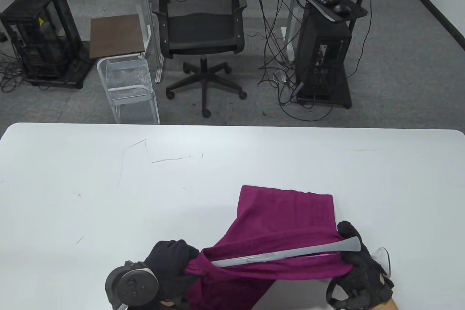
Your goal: Remove shorts from gray hanger
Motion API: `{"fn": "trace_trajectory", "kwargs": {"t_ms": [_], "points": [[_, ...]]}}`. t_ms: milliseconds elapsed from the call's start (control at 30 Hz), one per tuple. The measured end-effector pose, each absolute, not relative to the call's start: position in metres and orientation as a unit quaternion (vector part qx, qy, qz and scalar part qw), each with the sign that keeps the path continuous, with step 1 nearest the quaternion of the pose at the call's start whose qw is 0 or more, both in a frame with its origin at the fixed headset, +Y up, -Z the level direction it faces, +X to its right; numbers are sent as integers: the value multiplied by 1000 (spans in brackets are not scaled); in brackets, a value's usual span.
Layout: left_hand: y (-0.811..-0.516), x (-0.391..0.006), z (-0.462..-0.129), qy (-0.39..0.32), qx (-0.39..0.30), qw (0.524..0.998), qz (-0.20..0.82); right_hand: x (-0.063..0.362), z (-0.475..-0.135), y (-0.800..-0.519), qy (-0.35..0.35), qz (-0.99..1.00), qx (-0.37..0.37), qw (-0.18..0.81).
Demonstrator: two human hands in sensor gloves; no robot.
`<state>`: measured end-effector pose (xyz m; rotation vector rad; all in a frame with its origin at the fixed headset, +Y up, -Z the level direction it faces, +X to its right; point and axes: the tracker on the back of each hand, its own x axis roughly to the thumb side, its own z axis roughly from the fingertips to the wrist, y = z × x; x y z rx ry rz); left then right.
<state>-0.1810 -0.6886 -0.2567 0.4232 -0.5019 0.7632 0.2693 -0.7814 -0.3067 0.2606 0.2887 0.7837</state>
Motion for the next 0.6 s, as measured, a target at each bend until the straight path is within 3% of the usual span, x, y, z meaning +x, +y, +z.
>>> {"fn": "trace_trajectory", "kwargs": {"t_ms": [100, 200, 300, 433, 500, 600], "points": [[-695, -175, -260, -241, 187, 882, 358, 260, -304, -782, 144, 485, 133, 852], [-699, -176, -262, -225, 174, 888, 361, 256, -300, -787, 141, 527, 93, 833], [-704, -182, -265, -192, 169, 902, 348, 259, -298, -783, 160, 654, 107, 732], [-709, -195, -269, -157, 147, 915, 342, 277, -295, -771, 21, 764, 28, 644], [-710, -199, -271, -150, 130, 921, 334, 282, -296, -766, 16, 763, 41, 645], [-712, -199, -273, -150, 111, 928, 324, 281, -298, -759, 5, 824, 83, 561]]}}
